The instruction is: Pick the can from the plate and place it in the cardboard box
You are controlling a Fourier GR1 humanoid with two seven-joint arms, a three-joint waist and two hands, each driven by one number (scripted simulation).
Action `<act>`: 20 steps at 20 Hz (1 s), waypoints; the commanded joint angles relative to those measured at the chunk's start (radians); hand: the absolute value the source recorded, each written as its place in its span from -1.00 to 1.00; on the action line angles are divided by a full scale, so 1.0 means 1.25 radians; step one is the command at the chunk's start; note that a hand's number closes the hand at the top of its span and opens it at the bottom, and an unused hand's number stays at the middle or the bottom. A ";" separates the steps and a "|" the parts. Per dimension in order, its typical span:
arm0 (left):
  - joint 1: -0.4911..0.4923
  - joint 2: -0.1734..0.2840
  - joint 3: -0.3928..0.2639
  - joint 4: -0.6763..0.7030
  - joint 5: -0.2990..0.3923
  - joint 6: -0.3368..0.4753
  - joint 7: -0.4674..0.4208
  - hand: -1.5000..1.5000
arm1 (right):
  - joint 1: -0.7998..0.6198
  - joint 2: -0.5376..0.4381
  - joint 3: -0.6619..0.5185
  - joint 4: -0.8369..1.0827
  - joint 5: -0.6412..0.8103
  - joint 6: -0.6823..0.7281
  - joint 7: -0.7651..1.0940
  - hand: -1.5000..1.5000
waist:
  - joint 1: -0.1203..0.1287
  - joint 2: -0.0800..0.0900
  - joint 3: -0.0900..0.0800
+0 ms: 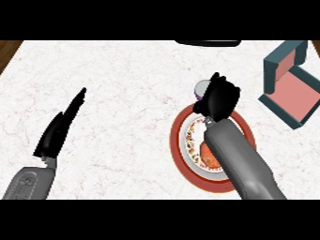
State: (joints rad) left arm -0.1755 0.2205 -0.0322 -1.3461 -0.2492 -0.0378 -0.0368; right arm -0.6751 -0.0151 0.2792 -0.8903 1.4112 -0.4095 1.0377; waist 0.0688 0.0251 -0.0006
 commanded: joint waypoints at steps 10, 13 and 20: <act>-0.001 -0.021 -0.001 0.039 -0.012 0.019 -0.020 0.00 | -0.492 -0.093 -0.180 0.304 -0.004 0.277 0.124 1.00 | -0.016 -0.008 -0.001; -0.006 0.018 0.020 -0.010 0.013 -0.023 0.032 0.00 | -0.527 -0.098 -0.196 0.329 0.019 0.276 0.174 1.00 | -0.017 -0.013 0.000; -0.032 0.001 0.041 0.076 -0.003 0.016 -0.010 0.00 | -0.554 -0.172 -0.243 0.340 0.042 0.248 0.176 1.00 | -0.045 -0.012 -0.001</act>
State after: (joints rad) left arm -0.1810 0.2220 -0.0065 -1.3162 -0.2504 -0.0335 -0.0338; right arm -1.3405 -0.1985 0.0006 -0.4786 1.4473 -0.0841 1.1219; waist 0.0313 0.0091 -0.0011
